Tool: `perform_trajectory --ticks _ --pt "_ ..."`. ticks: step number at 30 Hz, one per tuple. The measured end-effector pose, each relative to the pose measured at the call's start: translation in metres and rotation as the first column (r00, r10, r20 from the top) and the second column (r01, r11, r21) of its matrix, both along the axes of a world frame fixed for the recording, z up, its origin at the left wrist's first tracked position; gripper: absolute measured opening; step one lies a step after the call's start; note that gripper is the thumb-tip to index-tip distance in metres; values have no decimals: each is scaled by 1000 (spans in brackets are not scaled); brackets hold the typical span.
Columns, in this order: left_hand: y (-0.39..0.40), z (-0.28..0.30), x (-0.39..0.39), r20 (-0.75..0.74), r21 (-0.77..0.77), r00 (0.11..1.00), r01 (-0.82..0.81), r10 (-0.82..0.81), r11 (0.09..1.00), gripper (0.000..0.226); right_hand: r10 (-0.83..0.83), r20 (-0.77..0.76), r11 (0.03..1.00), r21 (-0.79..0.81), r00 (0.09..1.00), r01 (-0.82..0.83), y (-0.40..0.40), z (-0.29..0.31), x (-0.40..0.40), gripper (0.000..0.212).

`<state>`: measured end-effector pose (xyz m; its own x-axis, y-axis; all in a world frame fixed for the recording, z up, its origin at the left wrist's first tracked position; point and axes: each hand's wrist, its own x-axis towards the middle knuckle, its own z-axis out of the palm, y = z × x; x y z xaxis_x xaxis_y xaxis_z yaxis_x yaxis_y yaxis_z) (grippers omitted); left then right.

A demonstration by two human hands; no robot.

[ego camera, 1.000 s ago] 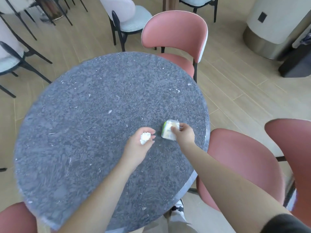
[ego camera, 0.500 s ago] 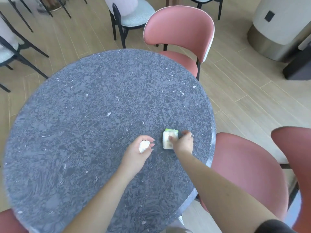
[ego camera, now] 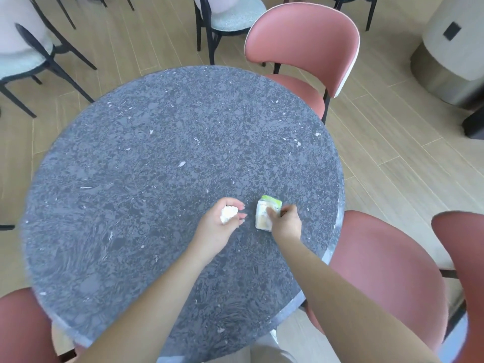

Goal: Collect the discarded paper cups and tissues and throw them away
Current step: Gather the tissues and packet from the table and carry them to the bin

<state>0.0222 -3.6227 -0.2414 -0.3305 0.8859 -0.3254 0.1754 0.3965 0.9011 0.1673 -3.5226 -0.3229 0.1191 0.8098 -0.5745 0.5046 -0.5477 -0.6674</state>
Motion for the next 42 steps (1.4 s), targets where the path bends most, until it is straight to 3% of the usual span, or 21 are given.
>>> perform_trajectory --ticks 3,7,10,14,21,27,30,35,39,42 --pt "-8 1 -5 53 46 996 -69 66 997 29 2 -144 999 54 990 6 -7 9 3 29" --pt "-23 10 -12 42 71 992 -119 117 990 38 64 -307 996 77 950 -42 -19 28 9 52" --pt "-40 20 -22 22 87 985 -175 173 981 37 151 -357 985 134 922 -110 -27 40 14 42" --pt "-69 32 -26 10 114 969 -245 246 963 37 267 -335 953 231 903 -196 -40 60 12 23" --pt "-127 47 -30 59 177 935 -354 349 919 37 425 -327 897 275 844 -345 -80 80 -18 15" --pt "-197 55 -47 113 193 853 -521 509 831 34 570 -287 814 320 770 -484 -132 92 -51 25" --pt "-242 59 -54 85 179 812 -583 578 793 29 646 -290 758 349 706 -551 -167 102 -70 14" --pt "-323 70 -55 54 192 729 -679 683 709 22 782 -287 623 401 554 -672 -245 121 -97 24" --pt "-391 80 -54 51 202 652 -749 757 631 23 845 -283 534 437 454 -724 -307 131 -118 8" --pt "-445 89 -53 46 223 605 -782 795 582 27 868 -297 495 451 398 -743 -353 140 -133 11"
